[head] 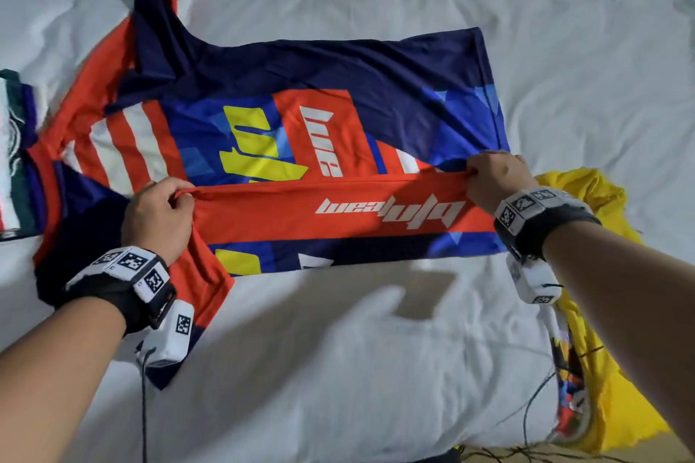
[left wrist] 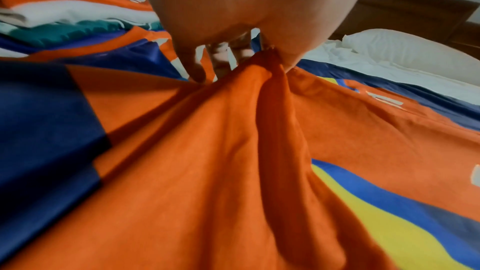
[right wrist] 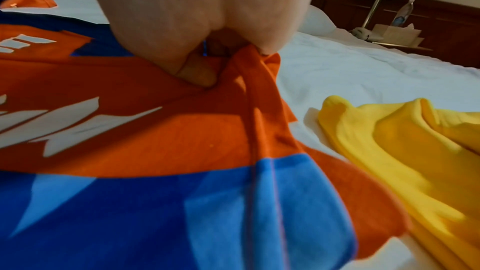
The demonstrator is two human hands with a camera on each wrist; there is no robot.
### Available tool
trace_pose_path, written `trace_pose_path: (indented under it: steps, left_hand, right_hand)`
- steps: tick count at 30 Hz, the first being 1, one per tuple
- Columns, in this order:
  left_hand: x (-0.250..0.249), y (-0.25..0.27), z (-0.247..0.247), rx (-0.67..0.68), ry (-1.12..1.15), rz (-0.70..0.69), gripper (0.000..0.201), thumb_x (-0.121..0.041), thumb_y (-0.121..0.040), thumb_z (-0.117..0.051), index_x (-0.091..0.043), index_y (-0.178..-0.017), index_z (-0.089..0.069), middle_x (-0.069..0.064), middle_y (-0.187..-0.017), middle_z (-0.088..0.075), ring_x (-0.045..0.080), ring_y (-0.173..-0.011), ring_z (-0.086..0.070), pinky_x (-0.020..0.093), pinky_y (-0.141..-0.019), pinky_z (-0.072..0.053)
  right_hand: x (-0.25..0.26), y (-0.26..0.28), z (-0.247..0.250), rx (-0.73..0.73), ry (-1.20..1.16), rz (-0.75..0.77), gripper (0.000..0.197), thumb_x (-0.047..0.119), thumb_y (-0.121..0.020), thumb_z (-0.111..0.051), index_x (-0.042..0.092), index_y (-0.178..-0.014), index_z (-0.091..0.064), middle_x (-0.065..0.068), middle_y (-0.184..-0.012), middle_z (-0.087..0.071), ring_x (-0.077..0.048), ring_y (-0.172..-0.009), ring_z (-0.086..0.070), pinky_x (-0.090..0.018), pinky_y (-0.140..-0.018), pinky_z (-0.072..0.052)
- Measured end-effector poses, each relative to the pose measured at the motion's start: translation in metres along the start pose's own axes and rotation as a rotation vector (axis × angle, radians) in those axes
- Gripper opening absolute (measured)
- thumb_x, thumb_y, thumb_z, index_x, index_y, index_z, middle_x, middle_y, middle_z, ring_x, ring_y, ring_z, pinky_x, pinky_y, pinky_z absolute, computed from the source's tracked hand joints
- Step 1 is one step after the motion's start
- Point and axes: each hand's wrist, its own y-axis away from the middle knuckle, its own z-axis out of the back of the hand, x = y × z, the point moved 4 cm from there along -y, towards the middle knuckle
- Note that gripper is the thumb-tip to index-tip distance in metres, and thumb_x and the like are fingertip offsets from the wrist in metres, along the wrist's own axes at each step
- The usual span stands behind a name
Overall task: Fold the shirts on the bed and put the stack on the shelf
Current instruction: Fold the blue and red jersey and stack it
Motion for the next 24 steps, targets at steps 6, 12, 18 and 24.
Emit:
trace_pose_path:
  steps: [6, 12, 18, 24]
  left_hand:
    - [-0.003, -0.03, -0.006, -0.022, -0.159, 0.013, 0.021, -0.022, -0.094, -0.054, -0.023, -0.108, -0.07, 0.015, -0.116, -0.064, 0.044, -0.106, -0.06, 0.051, -0.097, -0.041]
    - [-0.007, -0.038, -0.011, -0.007, -0.155, 0.034, 0.037, -0.034, -0.085, -0.043, -0.021, -0.108, -0.068, 0.02, -0.113, -0.062, 0.047, -0.106, -0.058, 0.056, -0.097, -0.043]
    - [-0.04, -0.011, -0.011, -0.198, -0.154, -0.129, 0.06, -0.035, -0.075, -0.055, -0.02, -0.133, -0.051, 0.017, -0.137, -0.046, 0.042, -0.124, -0.044, 0.052, -0.103, -0.032]
    - [-0.076, 0.04, -0.089, 0.164, -0.456, -0.5, 0.078, -0.063, -0.082, -0.049, -0.028, -0.151, -0.04, 0.008, -0.162, -0.026, 0.039, -0.145, -0.026, 0.06, -0.109, -0.024]
  right_hand:
    - [-0.002, -0.03, 0.006, -0.054, 0.007, 0.019, 0.026, 0.01, -0.076, -0.048, 0.01, -0.092, -0.068, -0.014, -0.098, -0.067, -0.038, -0.102, -0.056, -0.043, -0.089, -0.039]
    - [0.0, -0.038, 0.004, -0.204, 0.096, -0.029, 0.023, 0.009, -0.075, -0.055, 0.01, -0.095, -0.067, -0.014, -0.102, -0.059, -0.038, -0.101, -0.051, -0.046, -0.086, -0.036]
    - [0.013, -0.013, 0.002, -0.459, -0.061, -0.119, 0.039, 0.01, -0.071, -0.059, 0.016, -0.109, -0.061, -0.013, -0.126, -0.053, -0.037, -0.113, -0.045, -0.046, -0.092, -0.03]
    - [0.087, 0.023, -0.054, -0.352, 0.033, 0.392, 0.046, 0.036, -0.092, -0.051, 0.019, -0.135, -0.057, -0.013, -0.151, -0.043, -0.038, -0.132, -0.045, -0.049, -0.096, -0.037]
